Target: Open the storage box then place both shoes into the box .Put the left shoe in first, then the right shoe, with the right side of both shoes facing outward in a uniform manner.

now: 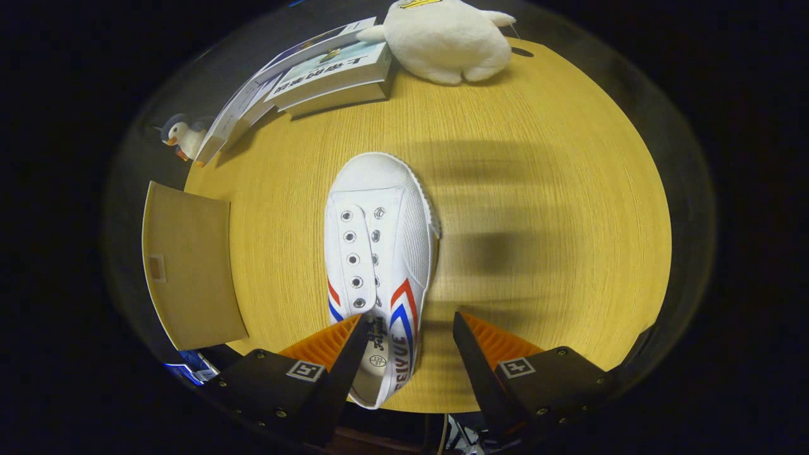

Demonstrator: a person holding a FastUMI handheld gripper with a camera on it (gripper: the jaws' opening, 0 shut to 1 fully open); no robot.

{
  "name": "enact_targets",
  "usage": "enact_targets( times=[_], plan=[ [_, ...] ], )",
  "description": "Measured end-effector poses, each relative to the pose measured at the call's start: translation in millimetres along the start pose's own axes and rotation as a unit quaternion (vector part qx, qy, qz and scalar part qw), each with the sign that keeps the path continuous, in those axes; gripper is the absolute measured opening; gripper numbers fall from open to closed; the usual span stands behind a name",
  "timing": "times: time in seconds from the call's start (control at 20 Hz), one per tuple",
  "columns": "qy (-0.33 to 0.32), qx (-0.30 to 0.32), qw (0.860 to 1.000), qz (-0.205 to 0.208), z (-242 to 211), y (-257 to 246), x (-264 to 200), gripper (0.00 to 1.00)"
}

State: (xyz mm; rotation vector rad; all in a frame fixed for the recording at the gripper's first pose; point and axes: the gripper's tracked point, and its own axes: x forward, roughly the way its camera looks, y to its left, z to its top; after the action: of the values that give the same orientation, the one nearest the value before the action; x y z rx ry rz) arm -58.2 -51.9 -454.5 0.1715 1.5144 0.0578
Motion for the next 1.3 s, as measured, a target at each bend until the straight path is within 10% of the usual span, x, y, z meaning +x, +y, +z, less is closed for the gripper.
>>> enact_targets(
  times=[0.55, 1.3],
  plan=[
    [-0.009, 0.032, 0.999, 0.012, -0.4, -1.3, 6.8, 0.07],
    [-0.016, 0.001, 1.000, 0.020, 1.6, 55.1, -64.5, 0.01]
  ],
)
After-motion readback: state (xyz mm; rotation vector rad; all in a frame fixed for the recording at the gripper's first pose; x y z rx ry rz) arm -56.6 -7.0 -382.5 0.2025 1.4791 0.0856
